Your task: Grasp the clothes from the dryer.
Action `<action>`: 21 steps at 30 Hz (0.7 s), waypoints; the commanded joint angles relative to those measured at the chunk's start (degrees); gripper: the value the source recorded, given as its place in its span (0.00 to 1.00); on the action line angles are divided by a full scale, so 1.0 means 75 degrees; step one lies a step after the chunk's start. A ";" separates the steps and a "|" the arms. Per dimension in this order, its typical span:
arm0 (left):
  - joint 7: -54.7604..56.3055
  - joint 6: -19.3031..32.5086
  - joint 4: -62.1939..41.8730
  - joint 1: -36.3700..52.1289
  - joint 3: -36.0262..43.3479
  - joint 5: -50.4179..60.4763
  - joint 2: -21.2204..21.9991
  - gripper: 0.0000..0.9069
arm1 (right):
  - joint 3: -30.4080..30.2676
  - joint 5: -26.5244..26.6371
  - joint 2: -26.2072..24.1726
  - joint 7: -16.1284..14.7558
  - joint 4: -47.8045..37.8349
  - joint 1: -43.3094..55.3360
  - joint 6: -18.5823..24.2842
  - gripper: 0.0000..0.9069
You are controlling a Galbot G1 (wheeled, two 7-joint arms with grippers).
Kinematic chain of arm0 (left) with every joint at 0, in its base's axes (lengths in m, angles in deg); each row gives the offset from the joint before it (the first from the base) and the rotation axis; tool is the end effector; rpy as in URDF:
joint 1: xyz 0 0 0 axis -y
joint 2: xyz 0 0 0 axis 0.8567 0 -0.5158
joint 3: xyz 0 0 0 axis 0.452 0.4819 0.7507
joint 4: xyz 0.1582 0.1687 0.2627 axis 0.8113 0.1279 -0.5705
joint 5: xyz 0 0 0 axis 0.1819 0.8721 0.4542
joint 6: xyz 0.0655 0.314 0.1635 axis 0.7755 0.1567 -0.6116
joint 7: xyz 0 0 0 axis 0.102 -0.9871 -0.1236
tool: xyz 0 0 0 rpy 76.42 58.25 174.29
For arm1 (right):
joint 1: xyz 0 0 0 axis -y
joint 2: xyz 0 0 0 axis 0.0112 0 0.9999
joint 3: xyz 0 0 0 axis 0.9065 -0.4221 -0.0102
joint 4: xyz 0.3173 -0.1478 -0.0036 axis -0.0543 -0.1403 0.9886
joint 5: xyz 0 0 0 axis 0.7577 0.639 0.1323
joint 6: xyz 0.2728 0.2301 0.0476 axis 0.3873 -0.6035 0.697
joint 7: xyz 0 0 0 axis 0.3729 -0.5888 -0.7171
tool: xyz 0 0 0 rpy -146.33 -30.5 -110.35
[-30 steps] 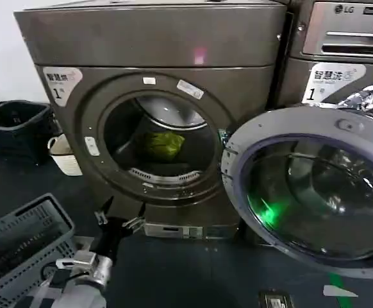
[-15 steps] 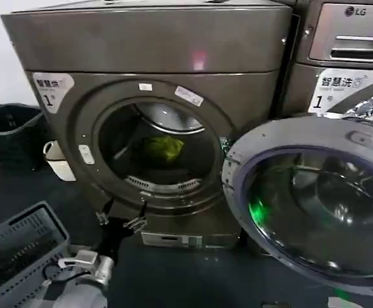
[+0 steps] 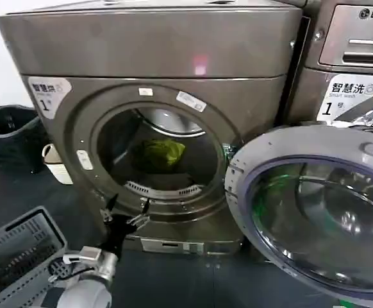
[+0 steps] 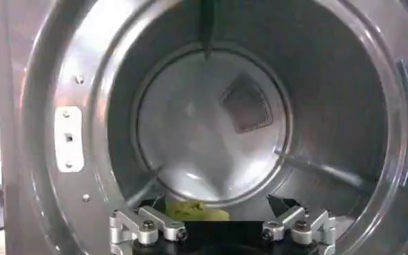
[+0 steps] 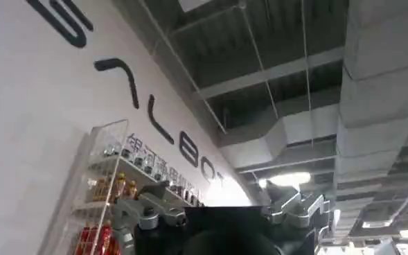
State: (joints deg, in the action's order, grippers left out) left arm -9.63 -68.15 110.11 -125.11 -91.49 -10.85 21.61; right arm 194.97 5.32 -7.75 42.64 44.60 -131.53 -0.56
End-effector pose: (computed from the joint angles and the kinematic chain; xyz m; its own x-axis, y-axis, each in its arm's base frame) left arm 0.4927 0.0116 -0.2515 -0.9850 0.1331 -0.1096 0.1291 0.9907 0.0426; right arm -0.1172 -0.3828 0.0744 -0.3294 0.6579 -0.6773 0.9246 0.3700 -0.0904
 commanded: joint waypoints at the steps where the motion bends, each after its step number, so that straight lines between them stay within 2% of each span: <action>1: -0.0229 0.0542 -0.3778 0.2629 0.0188 0.0380 0.0133 1.00 | -0.0048 0.0002 -0.0004 -0.0015 -0.0010 0.0037 0.0015 1.00; 4: -0.1094 0.0429 -0.4884 0.3067 0.0413 0.0864 0.0098 1.00 | -0.0087 0.0004 -0.0018 -0.0039 -0.0020 0.0071 0.0023 1.00; 8: -0.3525 0.0288 -0.5685 0.3605 0.1271 0.1218 -0.0321 1.00 | -0.0215 -0.0013 -0.0010 -0.0076 0.0031 0.0142 0.0028 1.00; 11: -0.4912 0.0763 -0.6393 0.4169 0.1822 0.1656 -0.0441 1.00 | -0.0301 -0.0013 0.0013 -0.0094 0.0101 0.0187 0.0024 1.00; 15: -0.6553 0.1688 -0.7428 0.5045 0.2840 0.3109 -0.0563 1.00 | -0.0281 -0.0020 0.0027 -0.0126 0.0042 0.0171 0.0039 1.00; 19: -0.7305 0.2303 -0.7993 0.5449 0.3509 0.4757 -0.0574 1.00 | -0.0262 -0.0020 0.0055 -0.0149 0.0040 0.0151 0.0046 1.00; 21: -0.7513 0.2289 -0.8195 0.5596 0.3715 0.5422 -0.0580 1.00 | -0.0266 -0.0018 0.0064 -0.0150 0.0060 0.0157 0.0046 1.00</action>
State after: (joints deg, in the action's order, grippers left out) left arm -48.76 -57.50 61.46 -92.12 -73.68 10.48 18.14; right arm 193.19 5.19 -7.32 41.57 44.95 -130.42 -0.24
